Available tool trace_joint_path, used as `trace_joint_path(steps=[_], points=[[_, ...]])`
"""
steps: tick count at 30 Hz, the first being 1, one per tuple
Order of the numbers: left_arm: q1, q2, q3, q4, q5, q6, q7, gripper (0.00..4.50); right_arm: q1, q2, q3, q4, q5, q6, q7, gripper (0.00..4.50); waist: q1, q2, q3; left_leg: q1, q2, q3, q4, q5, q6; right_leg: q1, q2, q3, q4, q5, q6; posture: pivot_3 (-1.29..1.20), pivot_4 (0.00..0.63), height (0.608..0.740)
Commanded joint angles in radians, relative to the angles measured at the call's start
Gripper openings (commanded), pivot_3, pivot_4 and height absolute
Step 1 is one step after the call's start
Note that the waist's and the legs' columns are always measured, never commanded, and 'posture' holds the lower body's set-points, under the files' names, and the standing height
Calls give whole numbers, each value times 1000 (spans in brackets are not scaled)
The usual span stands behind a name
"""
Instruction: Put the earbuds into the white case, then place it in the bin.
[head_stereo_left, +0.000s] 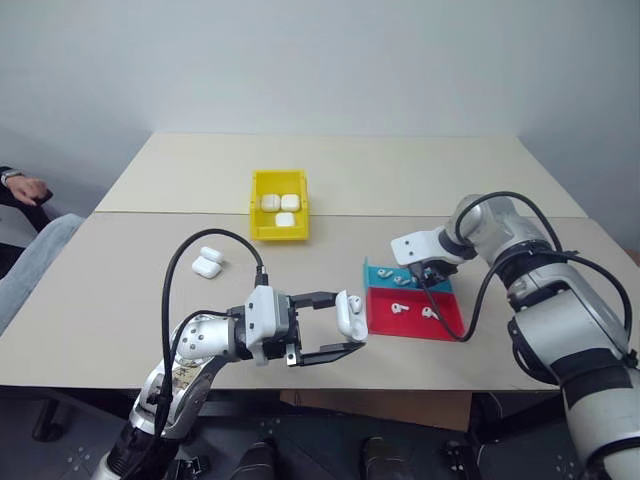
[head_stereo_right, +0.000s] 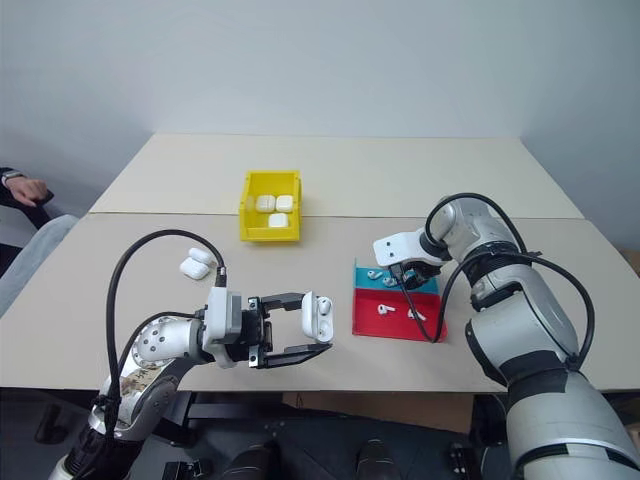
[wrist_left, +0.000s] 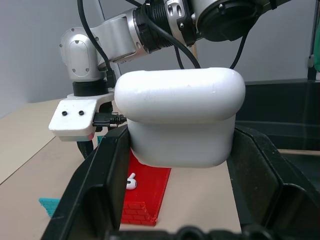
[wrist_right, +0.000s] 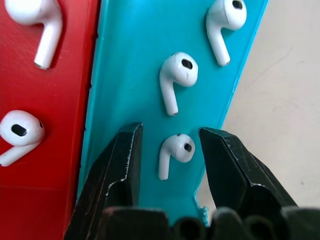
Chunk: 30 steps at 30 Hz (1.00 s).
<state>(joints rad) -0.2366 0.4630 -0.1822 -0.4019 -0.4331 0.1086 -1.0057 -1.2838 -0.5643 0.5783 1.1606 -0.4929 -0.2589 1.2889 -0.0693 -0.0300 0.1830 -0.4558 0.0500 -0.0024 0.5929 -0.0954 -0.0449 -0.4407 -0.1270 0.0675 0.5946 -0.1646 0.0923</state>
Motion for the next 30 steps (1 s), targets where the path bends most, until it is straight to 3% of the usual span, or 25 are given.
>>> trace_joint_path(steps=[1, 30], points=[[1, 4, 4, -43, -10, -7, 6, 2751, -35, -3, -21, 6, -8, -19, -21, 2208, -1, 0, 0, 0, 0, 0, 0, 0, 0, 0, 0, 0, 0, 0, 0, 0, 150, 740], [-1, 4, 3, -35, -8, -13, 2, 2751, -55, 3, -29, 64, -48, -54, -39, 2208, -2, 0, 0, 0, 0, 0, 0, 0, 0, 0, 0, 0, 0, 0, 0, 0, 150, 740]])
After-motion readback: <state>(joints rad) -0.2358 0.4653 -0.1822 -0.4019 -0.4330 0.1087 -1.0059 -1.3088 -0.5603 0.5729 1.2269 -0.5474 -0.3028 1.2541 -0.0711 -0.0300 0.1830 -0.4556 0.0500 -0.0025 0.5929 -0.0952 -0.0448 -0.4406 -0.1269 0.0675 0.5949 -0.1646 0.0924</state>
